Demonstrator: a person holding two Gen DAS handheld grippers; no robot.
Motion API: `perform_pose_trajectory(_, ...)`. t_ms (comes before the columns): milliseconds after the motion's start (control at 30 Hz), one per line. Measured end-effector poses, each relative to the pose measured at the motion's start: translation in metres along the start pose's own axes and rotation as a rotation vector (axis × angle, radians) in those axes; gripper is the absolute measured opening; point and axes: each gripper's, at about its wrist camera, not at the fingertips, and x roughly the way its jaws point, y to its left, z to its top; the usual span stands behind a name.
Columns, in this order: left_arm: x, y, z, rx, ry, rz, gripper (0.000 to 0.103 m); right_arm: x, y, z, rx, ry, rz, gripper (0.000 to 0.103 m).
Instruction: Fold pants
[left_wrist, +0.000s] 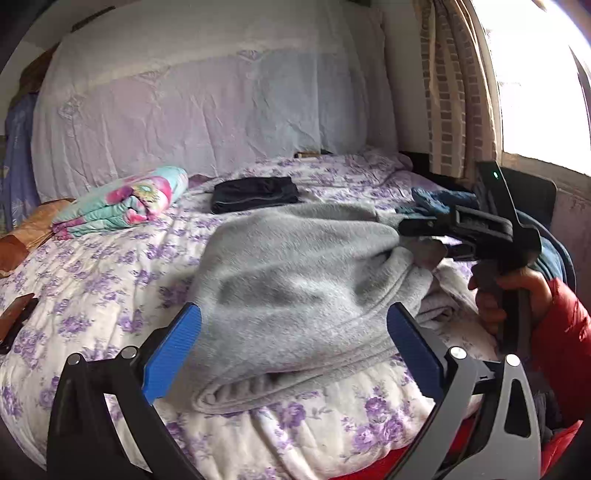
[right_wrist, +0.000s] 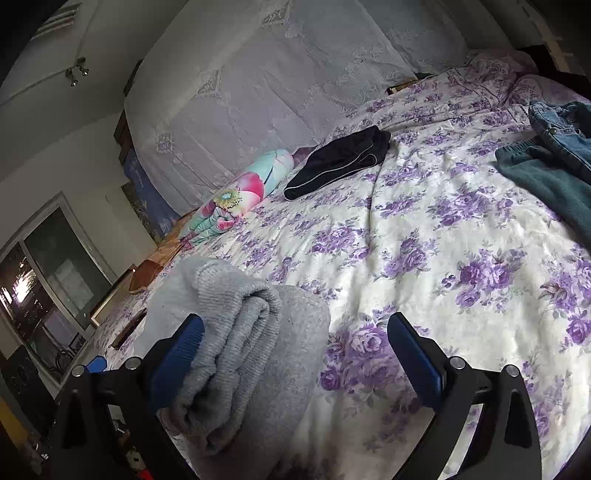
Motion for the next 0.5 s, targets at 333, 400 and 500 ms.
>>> perform_pose_trajectory(333, 0.007, 0.067, 0.0, -0.315, 0.068, -0.032, 0.098, -0.039, 0.047, 0.016, -0.123, -0.19, 0.041, 0.1)
perform_pose_trajectory(400, 0.013, 0.082, -0.004, -0.362, 0.085, -0.012, 0.098, -0.032, 0.058, 0.013, -0.2, -0.167, 0.041, 0.099)
perform_pose_trajectory(500, 0.018, 0.104, -0.008, -0.42, 0.087, 0.038, 0.098, -0.009, 0.052, 0.003, -0.247, -0.098, -0.089, 0.099)
